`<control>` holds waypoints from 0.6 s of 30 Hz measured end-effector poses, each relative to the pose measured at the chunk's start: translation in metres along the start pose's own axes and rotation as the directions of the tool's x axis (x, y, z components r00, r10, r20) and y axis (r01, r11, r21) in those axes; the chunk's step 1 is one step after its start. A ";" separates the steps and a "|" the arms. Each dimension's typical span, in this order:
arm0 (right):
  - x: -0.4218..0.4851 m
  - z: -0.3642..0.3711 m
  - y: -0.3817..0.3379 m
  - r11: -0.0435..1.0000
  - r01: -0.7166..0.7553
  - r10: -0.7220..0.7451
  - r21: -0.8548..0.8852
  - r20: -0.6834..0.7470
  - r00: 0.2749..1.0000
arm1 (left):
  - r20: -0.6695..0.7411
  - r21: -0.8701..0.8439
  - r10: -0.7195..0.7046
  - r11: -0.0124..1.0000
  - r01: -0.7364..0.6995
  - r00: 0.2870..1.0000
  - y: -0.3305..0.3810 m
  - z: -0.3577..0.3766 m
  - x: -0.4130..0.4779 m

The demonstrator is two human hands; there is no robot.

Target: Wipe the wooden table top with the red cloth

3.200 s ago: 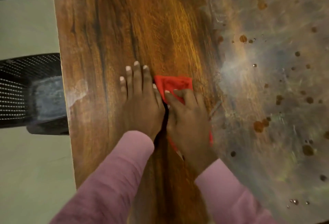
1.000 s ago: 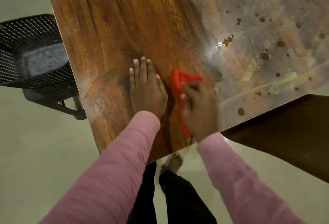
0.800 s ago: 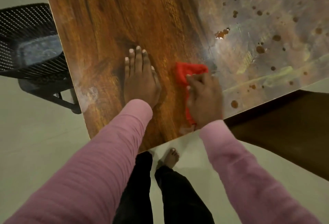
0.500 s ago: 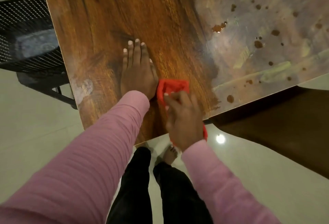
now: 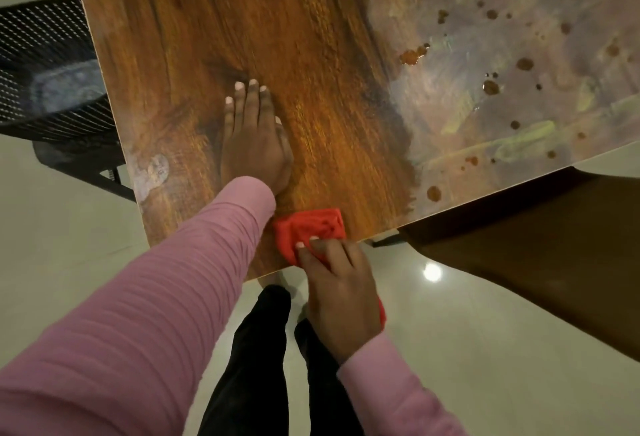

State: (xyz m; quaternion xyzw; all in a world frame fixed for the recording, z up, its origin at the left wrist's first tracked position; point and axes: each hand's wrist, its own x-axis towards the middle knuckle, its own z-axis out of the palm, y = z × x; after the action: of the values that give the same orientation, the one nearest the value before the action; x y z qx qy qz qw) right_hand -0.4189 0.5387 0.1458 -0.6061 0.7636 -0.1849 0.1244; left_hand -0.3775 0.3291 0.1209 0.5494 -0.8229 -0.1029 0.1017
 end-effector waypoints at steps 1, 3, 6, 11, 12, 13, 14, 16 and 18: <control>-0.002 -0.001 0.011 1.000 0.021 -0.021 -0.011 0.001 1.000 | -0.001 0.000 0.000 1.000 0.000 1.000 -0.001 0.000 -0.001; 0.007 -0.014 0.046 0.999 -0.052 0.052 -0.014 -0.041 0.998 | -0.006 0.000 0.008 1.000 -0.008 1.000 -0.002 0.001 -0.001; 0.036 -0.047 0.105 0.969 -0.244 0.235 -0.043 -0.159 0.959 | -0.016 -0.004 0.008 1.000 -0.008 1.000 -0.002 0.001 -0.001; 0.045 -0.047 0.095 0.912 -0.407 0.407 0.050 -0.214 0.888 | -0.020 -0.014 -0.004 1.000 0.003 1.000 -0.001 0.000 0.001; 0.035 -0.039 0.076 0.932 -0.358 0.361 0.054 -0.177 0.915 | -0.022 -0.012 -0.007 1.000 0.006 1.000 -0.001 0.000 0.000; 0.025 -0.032 0.060 0.957 -0.285 0.290 0.059 -0.126 0.949 | -0.023 -0.010 -0.006 1.000 0.006 1.000 -0.001 0.000 0.001; 0.017 -0.029 0.052 0.976 -0.210 0.214 0.061 -0.079 0.974 | -0.020 -0.012 -0.006 1.000 0.006 1.000 -0.001 0.000 0.001; 0.016 -0.034 0.065 0.992 -0.125 0.126 0.025 -0.045 0.991 | -0.018 -0.015 -0.012 1.000 0.012 1.000 -0.002 0.000 0.000; 0.034 -0.049 0.098 0.977 -0.212 0.209 -0.024 -0.084 0.974 | -0.020 -0.010 -0.012 1.000 0.012 1.000 -0.002 0.001 0.000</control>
State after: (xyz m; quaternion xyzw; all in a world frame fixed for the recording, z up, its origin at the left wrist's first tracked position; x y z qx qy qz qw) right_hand -0.5329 0.5309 0.1487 -0.5156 0.8309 -0.1825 0.1025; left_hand -0.3757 0.3280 0.1190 0.5548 -0.8180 -0.1021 0.1123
